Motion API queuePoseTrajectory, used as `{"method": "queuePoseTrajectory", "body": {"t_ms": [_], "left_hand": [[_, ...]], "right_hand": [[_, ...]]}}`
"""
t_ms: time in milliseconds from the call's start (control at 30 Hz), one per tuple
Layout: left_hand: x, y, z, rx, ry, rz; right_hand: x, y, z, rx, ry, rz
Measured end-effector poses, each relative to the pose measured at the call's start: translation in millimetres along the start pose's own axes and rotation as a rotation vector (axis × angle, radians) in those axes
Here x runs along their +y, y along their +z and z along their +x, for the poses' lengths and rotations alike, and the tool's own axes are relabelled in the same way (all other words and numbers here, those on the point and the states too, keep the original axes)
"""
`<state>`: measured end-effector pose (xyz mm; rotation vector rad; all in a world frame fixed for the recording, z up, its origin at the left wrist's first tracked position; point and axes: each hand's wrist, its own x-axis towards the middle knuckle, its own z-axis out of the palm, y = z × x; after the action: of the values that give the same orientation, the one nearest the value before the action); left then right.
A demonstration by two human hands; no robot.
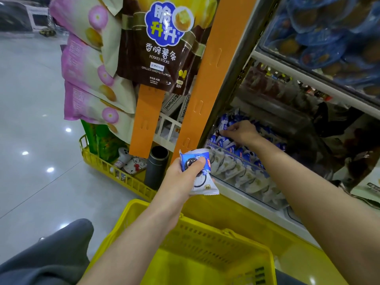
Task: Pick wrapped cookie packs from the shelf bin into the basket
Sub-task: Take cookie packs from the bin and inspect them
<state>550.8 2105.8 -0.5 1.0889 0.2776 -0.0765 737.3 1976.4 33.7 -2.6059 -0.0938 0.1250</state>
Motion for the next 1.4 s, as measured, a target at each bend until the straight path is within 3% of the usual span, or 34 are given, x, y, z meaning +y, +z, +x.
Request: {"method": "queuePoseTrajectory", "body": {"t_ms": [200, 367, 467, 567, 867, 967, 1167, 1233, 1400], "left_hand": [[2.0, 3.9, 3.8, 0.038, -0.074, -0.12], [-3.1, 3.6, -1.2, 0.042, -0.03, 0.051], [-10.1, 4.2, -6.1, 0.017, 0.021, 0.175], [-16.2, 8.1, -13.0, -0.045, 0.044, 0.274], [-36.5, 20.6, -18.7, -0.041, 0.116, 0.421], [-39.8, 22.0, -17.7, -0.034, 0.121, 0.427], [-48.6, 24.7, -13.2, -0.039, 0.087, 0.38], [-51.4, 25.4, -12.9, -0.053, 0.073, 0.356], [-60.0, 27.0, -12.2, -0.115, 0.008, 0.389]], "right_hand": [[-6.2, 5.4, -4.0, 0.028, 0.023, -0.032], [-8.2, -5.3, -62.2, 0.291, -0.272, 0.181], [-1.4, 1.4, -115.1, 0.135, -0.422, 0.239], [10.0, 14.3, -149.5, -0.055, -0.366, 0.329], [52.3, 34.2, -174.3, -0.035, -0.252, 0.594], [60.8, 39.4, -181.0, -0.012, -0.294, 0.564], [69.6, 35.1, -183.8, 0.187, -0.494, 0.232], [72.4, 35.7, -183.4, 0.177, -0.421, 0.312], [72.6, 30.2, -180.5, 0.108, -0.007, 0.862]]}}
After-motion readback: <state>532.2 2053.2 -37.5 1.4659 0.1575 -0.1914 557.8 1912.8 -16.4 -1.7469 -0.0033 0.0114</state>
